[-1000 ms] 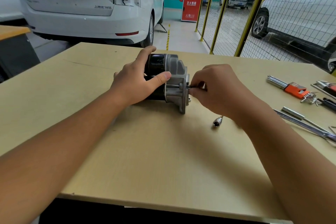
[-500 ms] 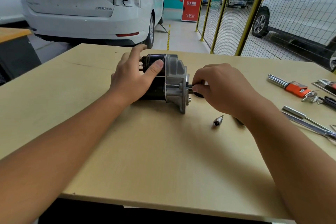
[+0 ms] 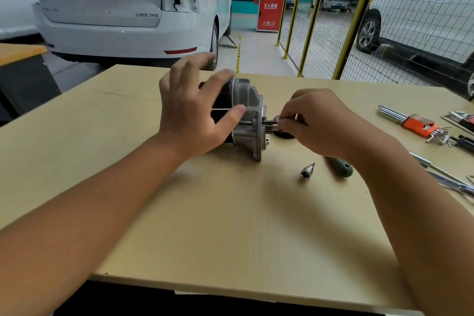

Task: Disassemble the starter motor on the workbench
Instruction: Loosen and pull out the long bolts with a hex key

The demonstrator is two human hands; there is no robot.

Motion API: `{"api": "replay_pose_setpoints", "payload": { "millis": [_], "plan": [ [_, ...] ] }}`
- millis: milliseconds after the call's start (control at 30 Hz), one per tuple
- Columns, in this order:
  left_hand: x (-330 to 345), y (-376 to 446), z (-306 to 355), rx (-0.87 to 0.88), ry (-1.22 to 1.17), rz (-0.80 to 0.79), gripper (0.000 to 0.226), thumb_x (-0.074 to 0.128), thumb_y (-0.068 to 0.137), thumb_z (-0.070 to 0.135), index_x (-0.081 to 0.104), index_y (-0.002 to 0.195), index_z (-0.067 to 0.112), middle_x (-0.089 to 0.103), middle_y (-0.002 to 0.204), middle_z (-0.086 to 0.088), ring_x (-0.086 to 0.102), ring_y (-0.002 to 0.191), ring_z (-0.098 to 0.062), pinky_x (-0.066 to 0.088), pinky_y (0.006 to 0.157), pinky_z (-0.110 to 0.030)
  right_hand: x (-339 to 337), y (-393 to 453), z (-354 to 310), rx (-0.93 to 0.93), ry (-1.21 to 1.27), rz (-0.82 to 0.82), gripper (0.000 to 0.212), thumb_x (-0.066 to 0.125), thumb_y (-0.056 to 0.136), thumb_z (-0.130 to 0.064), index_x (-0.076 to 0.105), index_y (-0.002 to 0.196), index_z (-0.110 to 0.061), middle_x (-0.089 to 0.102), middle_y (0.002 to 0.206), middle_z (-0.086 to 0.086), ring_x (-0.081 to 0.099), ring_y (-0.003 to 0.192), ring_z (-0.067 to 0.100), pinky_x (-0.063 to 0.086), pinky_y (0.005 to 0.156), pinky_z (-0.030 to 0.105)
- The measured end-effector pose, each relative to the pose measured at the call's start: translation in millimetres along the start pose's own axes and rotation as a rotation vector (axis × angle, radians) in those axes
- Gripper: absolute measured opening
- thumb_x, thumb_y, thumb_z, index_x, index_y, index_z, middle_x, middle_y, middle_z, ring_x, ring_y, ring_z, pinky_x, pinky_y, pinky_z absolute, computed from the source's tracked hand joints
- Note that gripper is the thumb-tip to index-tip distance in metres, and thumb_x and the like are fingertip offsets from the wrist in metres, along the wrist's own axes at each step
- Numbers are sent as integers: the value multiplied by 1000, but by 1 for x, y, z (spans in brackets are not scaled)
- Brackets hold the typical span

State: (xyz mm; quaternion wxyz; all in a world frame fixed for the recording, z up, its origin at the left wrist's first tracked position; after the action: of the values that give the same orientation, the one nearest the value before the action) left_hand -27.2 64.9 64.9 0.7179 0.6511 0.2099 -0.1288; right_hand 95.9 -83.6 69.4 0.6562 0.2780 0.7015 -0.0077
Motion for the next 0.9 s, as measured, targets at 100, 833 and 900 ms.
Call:
{"api": "replay_pose_setpoints", "payload": {
  "millis": [100, 833, 900],
  "plan": [
    [5, -6, 28, 197, 33, -8, 40, 70, 89, 45, 77, 116, 17, 60, 140, -16, 49, 135, -41, 38, 102, -55, -2, 1, -1, -9, -14, 30, 14, 67, 95, -24, 79, 96, -15, 64, 93, -1, 58, 85, 18, 49, 78, 36],
    [21, -8, 83, 73, 97, -123, 8, 76, 86, 16, 77, 79, 15, 64, 142, -8, 51, 139, -40, 36, 106, -66, -1, -4, 4, 79, -205, -39, 22, 52, 99, -43, 72, 100, -34, 66, 95, -10, 59, 97, 20, 36, 79, 39],
    [19, -8, 86, 78, 130, -116, 7, 78, 86, 15, 77, 79, 15, 65, 141, -9, 52, 139, -42, 37, 106, -68, -5, -6, 1, 79, -277, -17, 23, 49, 100, -44, 70, 101, -36, 66, 95, -11, 58, 97, 20, 35, 83, 42]
  ]
}}
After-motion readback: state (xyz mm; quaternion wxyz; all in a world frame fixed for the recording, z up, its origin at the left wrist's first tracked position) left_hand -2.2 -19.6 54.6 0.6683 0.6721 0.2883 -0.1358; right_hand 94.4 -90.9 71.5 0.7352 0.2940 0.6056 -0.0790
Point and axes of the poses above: each hand's wrist, its own y-axis towards the middle knuckle, its own x-axis out of the palm, z = x × y, the point moved 8 cm from there along y, towards the middle knuckle
